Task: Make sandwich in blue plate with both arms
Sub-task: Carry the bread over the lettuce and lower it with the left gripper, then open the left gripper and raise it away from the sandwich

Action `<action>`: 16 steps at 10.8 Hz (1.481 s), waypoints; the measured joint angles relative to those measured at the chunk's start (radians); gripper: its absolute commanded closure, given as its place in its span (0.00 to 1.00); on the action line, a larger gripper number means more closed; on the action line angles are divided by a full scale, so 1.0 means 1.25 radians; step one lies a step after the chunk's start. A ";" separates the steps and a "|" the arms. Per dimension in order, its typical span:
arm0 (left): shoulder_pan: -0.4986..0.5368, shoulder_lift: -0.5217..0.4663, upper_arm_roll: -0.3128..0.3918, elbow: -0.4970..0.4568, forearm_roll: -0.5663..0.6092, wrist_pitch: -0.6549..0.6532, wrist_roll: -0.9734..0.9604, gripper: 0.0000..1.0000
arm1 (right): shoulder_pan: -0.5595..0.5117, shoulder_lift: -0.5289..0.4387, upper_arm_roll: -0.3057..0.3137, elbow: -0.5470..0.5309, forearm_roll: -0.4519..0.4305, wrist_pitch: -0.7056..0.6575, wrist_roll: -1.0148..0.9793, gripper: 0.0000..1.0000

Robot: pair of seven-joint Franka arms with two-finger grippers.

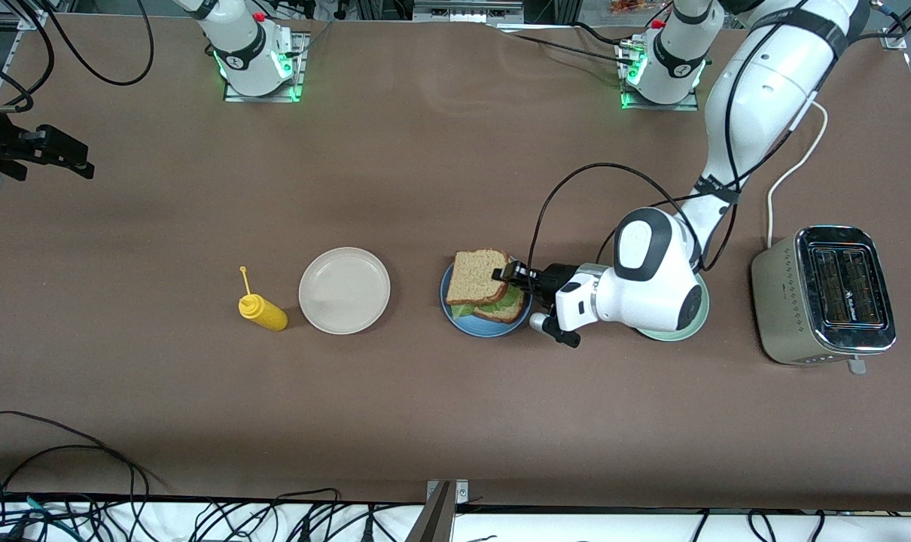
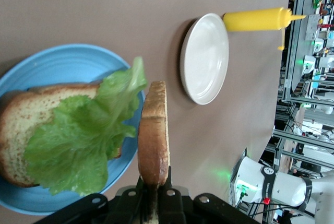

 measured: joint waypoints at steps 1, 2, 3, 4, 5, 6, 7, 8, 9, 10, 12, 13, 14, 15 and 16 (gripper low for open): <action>0.000 0.014 0.000 -0.004 0.000 0.000 0.023 1.00 | 0.000 0.000 0.000 0.000 0.000 -0.001 0.000 0.00; 0.000 0.023 0.000 -0.009 0.000 0.000 0.057 1.00 | 0.000 0.000 0.000 0.001 0.000 -0.001 0.000 0.00; 0.002 0.030 0.003 -0.016 0.000 0.000 0.088 1.00 | 0.000 0.000 0.000 0.003 -0.001 -0.002 0.000 0.00; 0.004 0.035 0.010 -0.021 0.000 0.000 0.109 0.67 | 0.000 0.000 0.000 0.006 -0.001 -0.004 0.000 0.00; 0.007 0.038 0.017 -0.023 0.000 0.000 0.123 0.01 | 0.000 0.000 0.000 0.008 -0.001 -0.006 0.000 0.00; 0.010 0.037 0.022 -0.022 0.000 0.000 0.129 0.00 | 0.000 0.000 0.000 0.010 -0.003 -0.008 0.000 0.00; 0.015 0.036 0.027 -0.017 0.000 0.000 0.140 0.00 | 0.000 0.000 0.000 0.011 -0.005 -0.009 0.000 0.00; 0.021 0.035 0.031 -0.010 0.000 0.000 0.152 0.00 | 0.000 0.000 0.000 0.011 -0.006 -0.009 0.000 0.00; 0.028 0.033 0.031 -0.004 0.000 0.000 0.157 0.00 | 0.000 0.000 0.000 0.011 -0.007 -0.009 0.000 0.00; 0.033 0.029 0.031 -0.001 0.000 0.000 0.159 0.00 | 0.000 0.000 0.000 0.011 -0.007 -0.010 0.000 0.00; 0.034 0.017 0.031 0.001 0.000 0.000 0.159 0.00 | 0.000 0.000 0.000 0.011 -0.008 -0.010 0.000 0.00; 0.034 0.004 0.031 0.003 0.002 0.000 0.159 0.00 | 0.000 0.000 0.000 0.011 -0.008 -0.010 0.000 0.00; 0.036 -0.017 0.032 0.006 0.032 -0.001 0.146 0.00 | 0.000 0.000 0.000 0.011 -0.009 -0.011 0.000 0.00; 0.040 -0.044 0.032 0.009 0.084 -0.010 0.109 0.00 | 0.000 0.000 0.000 0.011 -0.011 -0.011 0.000 0.00; 0.046 -0.077 0.033 0.011 0.144 -0.022 0.064 0.00 | 0.000 0.000 0.000 0.011 -0.012 -0.011 0.000 0.00</action>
